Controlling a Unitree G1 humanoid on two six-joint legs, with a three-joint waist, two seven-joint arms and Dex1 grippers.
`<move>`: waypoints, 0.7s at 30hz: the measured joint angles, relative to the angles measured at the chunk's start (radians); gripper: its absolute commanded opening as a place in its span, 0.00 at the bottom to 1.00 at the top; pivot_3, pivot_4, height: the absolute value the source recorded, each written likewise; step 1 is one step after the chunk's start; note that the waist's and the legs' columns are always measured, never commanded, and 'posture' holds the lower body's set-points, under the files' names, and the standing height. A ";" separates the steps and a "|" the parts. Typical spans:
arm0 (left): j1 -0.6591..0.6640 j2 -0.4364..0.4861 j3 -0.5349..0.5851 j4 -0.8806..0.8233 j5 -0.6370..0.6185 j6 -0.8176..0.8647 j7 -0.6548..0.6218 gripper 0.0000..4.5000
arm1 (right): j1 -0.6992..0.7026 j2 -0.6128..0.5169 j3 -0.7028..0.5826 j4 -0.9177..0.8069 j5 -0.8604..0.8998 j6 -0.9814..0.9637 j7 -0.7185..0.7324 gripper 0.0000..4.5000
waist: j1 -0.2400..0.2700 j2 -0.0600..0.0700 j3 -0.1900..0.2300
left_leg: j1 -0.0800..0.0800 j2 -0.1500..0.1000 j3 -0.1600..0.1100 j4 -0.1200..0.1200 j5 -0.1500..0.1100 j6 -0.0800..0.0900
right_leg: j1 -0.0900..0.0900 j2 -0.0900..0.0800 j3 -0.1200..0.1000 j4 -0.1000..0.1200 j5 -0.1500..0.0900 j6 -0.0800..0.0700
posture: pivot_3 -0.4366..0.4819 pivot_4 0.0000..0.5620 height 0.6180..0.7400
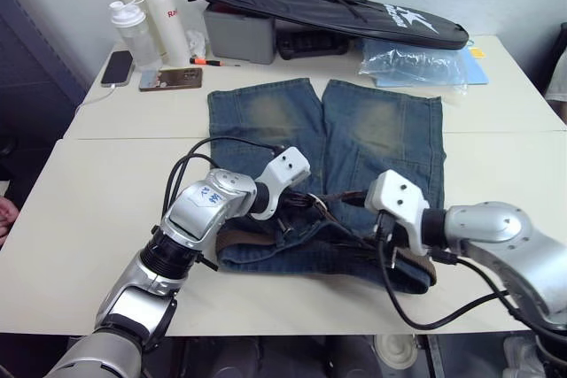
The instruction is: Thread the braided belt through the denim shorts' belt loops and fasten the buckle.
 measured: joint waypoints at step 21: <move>0.000 -0.011 0.004 -0.020 0.001 0.010 0.010 0.00 | -0.162 -0.081 0.163 0.262 -0.233 -0.267 0.049 0.45 | 0.001 0.000 0.000 | -0.002 0.000 0.003 0.006 -0.004 0.001 | 0.001 0.000 0.003 0.000 0.002 0.003 | 0.48 0.27 1.00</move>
